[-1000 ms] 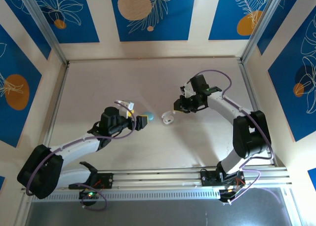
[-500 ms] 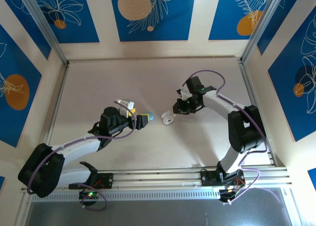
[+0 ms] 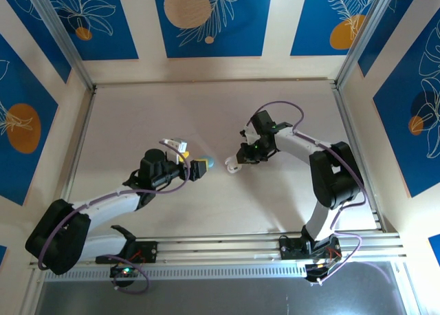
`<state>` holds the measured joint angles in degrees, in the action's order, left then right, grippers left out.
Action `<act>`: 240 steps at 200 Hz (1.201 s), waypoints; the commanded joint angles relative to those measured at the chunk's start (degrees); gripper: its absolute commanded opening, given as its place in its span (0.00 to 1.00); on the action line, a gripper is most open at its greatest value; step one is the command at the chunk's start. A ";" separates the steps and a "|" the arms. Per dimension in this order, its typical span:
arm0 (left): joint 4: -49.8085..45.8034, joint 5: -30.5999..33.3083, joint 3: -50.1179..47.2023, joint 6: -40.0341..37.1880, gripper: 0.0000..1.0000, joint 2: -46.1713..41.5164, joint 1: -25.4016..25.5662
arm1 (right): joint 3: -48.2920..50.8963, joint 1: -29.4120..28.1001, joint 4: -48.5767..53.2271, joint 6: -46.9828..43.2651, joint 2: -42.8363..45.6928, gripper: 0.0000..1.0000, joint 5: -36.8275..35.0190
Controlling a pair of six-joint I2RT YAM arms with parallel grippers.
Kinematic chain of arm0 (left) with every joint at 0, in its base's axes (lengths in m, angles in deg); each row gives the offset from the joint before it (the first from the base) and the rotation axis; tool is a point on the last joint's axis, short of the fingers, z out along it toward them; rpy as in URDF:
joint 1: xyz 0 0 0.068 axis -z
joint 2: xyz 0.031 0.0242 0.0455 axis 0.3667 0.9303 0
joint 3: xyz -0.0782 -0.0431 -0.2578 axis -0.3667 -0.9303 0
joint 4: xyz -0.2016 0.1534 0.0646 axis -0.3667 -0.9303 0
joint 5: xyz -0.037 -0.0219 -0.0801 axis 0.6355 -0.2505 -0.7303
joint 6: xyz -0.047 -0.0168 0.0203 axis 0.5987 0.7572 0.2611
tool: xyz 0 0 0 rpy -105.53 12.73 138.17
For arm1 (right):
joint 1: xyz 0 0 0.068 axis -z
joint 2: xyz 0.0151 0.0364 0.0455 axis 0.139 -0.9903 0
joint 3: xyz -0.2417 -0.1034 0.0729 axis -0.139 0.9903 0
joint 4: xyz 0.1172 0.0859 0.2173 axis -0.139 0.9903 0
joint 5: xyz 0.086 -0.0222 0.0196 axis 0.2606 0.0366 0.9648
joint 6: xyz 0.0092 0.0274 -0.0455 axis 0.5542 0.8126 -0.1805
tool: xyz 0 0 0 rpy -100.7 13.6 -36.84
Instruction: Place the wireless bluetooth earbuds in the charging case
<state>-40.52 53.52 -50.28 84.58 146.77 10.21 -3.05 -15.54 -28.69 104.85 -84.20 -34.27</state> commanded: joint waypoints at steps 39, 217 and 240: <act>1.84 -1.73 -0.57 0.50 1.00 -0.61 -0.52 | -1.54 -0.31 -1.18 0.27 -0.92 0.14 -0.29; 1.43 -1.82 -0.48 0.19 1.00 -1.12 -0.53 | -1.89 -0.11 -3.54 1.62 -2.85 0.13 -1.26; 1.36 -1.82 -0.39 0.19 1.00 -1.27 -0.54 | -1.89 -0.11 -3.56 1.72 -3.27 0.13 -1.25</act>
<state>-40.54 52.91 -50.36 84.58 146.66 10.21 -3.19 -15.65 -32.04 105.94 -86.21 -35.60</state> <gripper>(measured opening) 0.996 0.134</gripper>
